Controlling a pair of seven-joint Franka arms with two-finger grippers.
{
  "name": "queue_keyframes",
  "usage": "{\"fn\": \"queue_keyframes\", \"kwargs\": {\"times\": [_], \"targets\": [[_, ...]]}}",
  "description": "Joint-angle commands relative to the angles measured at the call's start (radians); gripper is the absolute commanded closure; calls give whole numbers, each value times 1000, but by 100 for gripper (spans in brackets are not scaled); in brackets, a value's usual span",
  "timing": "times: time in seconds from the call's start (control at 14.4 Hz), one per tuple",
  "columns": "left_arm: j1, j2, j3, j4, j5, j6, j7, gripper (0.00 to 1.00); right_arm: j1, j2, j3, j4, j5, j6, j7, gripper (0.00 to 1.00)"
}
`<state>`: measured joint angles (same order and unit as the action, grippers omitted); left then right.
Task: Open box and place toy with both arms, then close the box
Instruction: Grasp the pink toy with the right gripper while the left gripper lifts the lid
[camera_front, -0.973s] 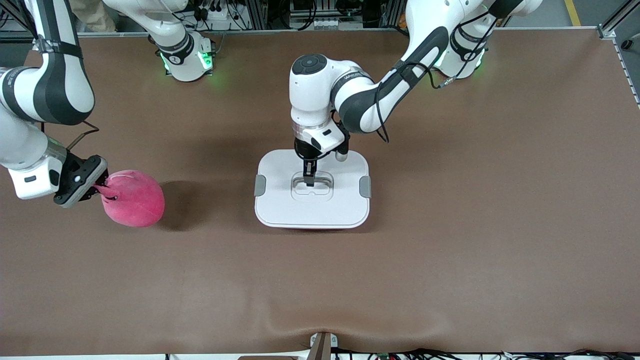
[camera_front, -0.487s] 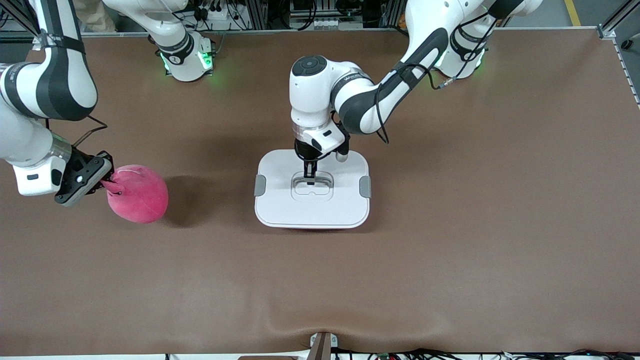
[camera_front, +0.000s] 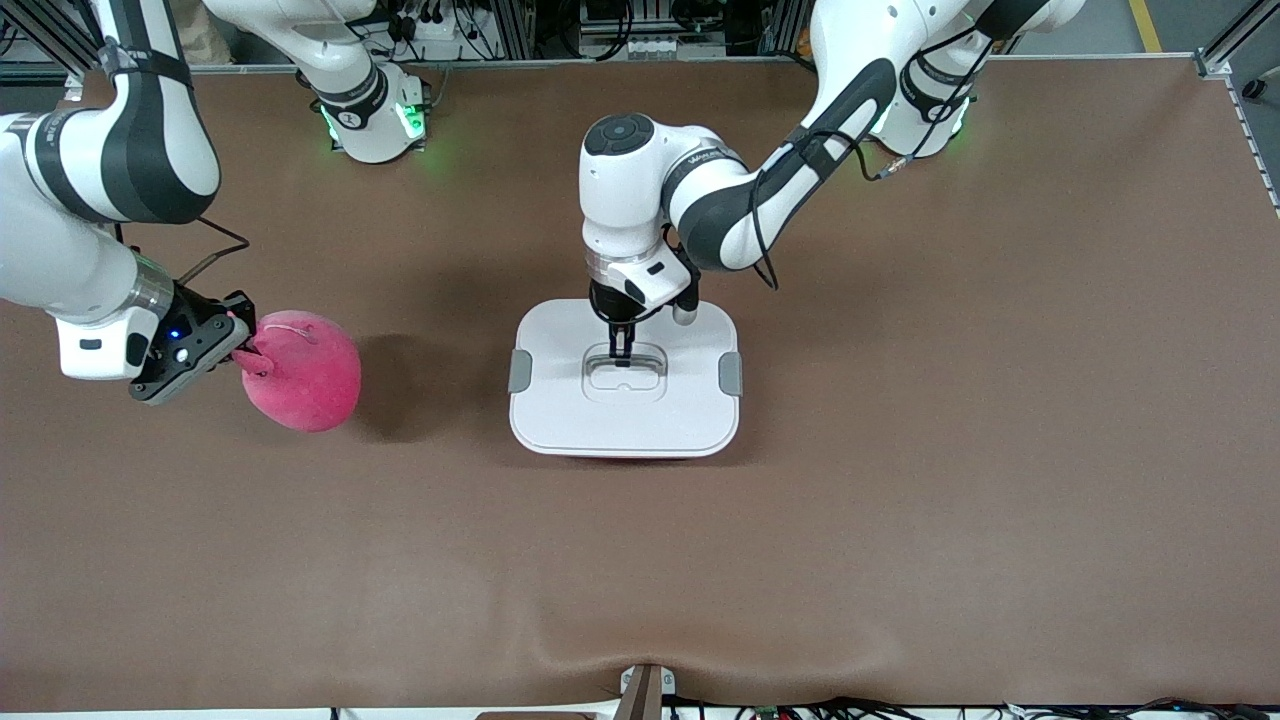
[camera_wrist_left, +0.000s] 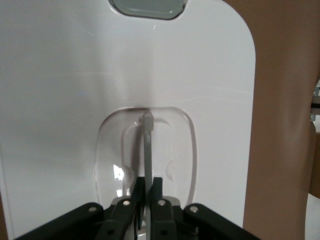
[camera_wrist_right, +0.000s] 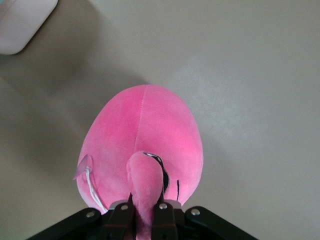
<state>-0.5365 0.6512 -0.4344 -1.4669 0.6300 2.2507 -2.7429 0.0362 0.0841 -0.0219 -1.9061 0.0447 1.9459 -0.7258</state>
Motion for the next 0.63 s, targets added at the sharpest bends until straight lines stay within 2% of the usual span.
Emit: {"fn": "queue_keyframes", "kwargs": {"times": [0.0, 0.28, 0.56], "targets": [[-17, 15, 8, 25, 31, 4, -110, 100, 28, -35, -7, -10, 15, -33, 115, 100], [-17, 10, 8, 23, 34, 4, -116, 100, 62, -49, -3, -8, 15, -61, 285, 100], [-19, 1, 9, 25, 37, 3, -107, 100, 85, -63, -1, -10, 17, -79, 373, 100]]}}
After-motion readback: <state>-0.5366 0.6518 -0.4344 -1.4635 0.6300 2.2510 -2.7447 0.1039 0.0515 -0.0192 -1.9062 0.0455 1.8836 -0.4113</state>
